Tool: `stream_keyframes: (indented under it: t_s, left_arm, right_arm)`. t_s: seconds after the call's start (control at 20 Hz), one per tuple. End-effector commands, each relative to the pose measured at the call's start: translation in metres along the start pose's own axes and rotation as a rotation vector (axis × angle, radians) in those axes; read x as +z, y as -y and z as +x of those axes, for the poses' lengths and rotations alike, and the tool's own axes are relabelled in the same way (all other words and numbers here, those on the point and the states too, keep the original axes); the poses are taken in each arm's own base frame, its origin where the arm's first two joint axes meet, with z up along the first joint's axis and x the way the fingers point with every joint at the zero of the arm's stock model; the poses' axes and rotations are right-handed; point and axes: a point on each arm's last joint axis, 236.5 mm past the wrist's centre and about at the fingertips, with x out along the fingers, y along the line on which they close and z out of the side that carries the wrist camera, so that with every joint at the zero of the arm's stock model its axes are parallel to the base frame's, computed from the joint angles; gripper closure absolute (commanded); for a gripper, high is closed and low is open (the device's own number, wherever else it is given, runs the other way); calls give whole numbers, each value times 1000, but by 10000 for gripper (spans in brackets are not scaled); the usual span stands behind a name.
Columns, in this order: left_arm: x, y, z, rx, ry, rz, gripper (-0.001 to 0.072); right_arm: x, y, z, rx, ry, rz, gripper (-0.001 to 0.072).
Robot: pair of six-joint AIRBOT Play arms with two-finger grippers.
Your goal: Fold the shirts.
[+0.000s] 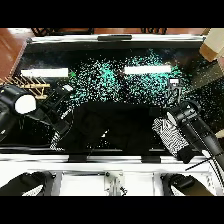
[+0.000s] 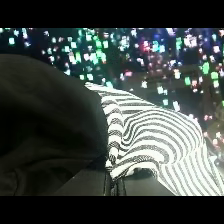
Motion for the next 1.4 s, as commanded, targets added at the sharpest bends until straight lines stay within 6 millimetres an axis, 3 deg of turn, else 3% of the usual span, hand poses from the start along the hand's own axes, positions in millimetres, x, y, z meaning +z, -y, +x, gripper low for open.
stream_keyframes:
  t_s: [0.0, 0.1, 0.25, 0.35, 0.4, 0.45, 0.55, 0.6, 0.65, 0.7, 0.75, 0.8, 0.9, 1.0, 1.1, 1.2, 1.3, 1.35]
  left_arm:
    - [1, 27, -13, -85, 57, 44, 51]
    - [5, 34, 5, -112, 71, 39, 52]
    - [7, 61, 38, -195, 57, 64, 56]
    - [6, 67, 48, -193, 32, 100, 59]
    - [13, 64, 50, -173, 59, 102, 98]
    - [26, 57, 51, -143, 108, 100, 261]
    - [53, 42, 51, -76, 211, 102, 387]
    - [56, 33, 52, -37, 219, 112, 582]
    - [55, 20, 49, 17, 199, 131, 650]
    - [52, 5, 38, 80, 177, 146, 651]
    - [53, -14, 18, 159, 165, 155, 652]
    - [59, -38, -15, 265, 185, 141, 652]
    - [79, -76, -101, 426, 328, 78, 651]
    - [93, -98, -206, 489, 580, -80, 651]
    - [89, -113, -311, 525, 875, -267, 652]
    - [81, -120, -399, 538, 1179, -394, 652]
    - [85, -121, -448, 536, 1397, -435, 651]
    - [89, -123, -457, 521, 1455, -455, 651]
  right_arm:
    - [0, -1, 0, 1, 1, -4, 635]
    - [0, -1, 0, 4, -1, -2, 635]
    - [-5, -7, 0, 28, -19, -15, 635]
    - [-6, -9, 0, 39, -25, -12, 635]
    - [-6, -9, 0, 39, -24, -12, 635]
    - [-6, -10, 0, 40, -24, -11, 635]
    - [-8, -14, -1, 59, -35, 0, 635]
    - [-8, -16, -3, 70, -38, 0, 635]
    - [-4, -19, -8, 81, -33, -13, 635]
    - [4, -18, -16, 82, -22, -37, 634]
    - [18, -16, -31, 82, 3, -64, 634]
    - [36, -13, -48, 77, 48, -80, 634]
    - [90, -7, -102, 92, 201, -56, 634]
    - [149, 0, -181, 151, 418, 14, 634]
    - [203, 13, -282, 241, 702, 87, 635]
    - [244, 34, -393, 324, 1055, 149, 635]
    - [259, 49, -468, 377, 1320, 182, 635]
    - [262, 51, -488, 382, 1397, 174, 635]
